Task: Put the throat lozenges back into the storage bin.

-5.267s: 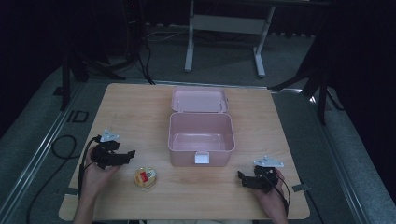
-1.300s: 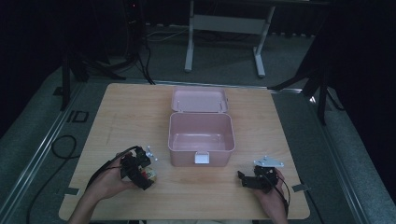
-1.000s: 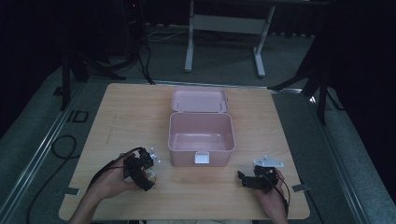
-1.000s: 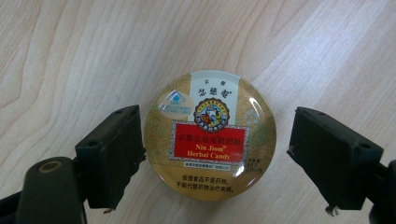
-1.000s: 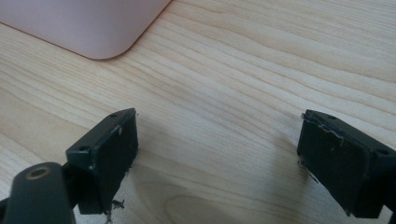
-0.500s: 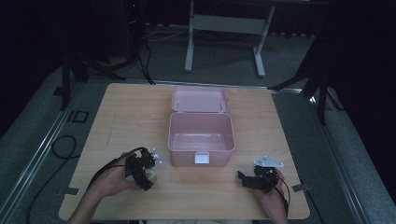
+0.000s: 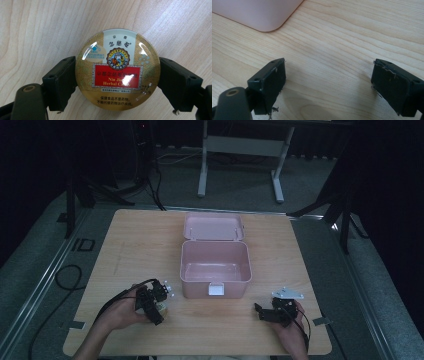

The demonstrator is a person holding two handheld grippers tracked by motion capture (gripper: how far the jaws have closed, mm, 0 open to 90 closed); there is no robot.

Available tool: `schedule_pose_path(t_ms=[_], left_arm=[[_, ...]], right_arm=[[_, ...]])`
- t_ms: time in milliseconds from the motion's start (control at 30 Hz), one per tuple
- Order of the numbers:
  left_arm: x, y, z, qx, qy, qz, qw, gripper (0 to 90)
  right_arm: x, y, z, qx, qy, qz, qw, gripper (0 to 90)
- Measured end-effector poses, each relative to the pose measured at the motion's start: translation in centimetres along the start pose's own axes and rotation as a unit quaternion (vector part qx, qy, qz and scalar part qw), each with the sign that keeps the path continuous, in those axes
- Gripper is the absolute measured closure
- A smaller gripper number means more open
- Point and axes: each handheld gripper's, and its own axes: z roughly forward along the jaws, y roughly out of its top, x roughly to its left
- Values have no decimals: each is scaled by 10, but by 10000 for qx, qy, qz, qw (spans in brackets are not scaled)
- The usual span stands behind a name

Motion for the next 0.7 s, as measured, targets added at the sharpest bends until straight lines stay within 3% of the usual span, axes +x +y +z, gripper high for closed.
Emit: schedule_pose_path(t_ms=[167, 700], left_arm=[[0, -1, -2, 28, 73, 95, 9999, 202], [8, 0, -20, -27, 90, -13, 10000, 210]], right_arm=[[0, 0, 0, 0, 0, 0, 10000, 122], [0, 0, 0, -3, 1, 1, 10000, 122]])
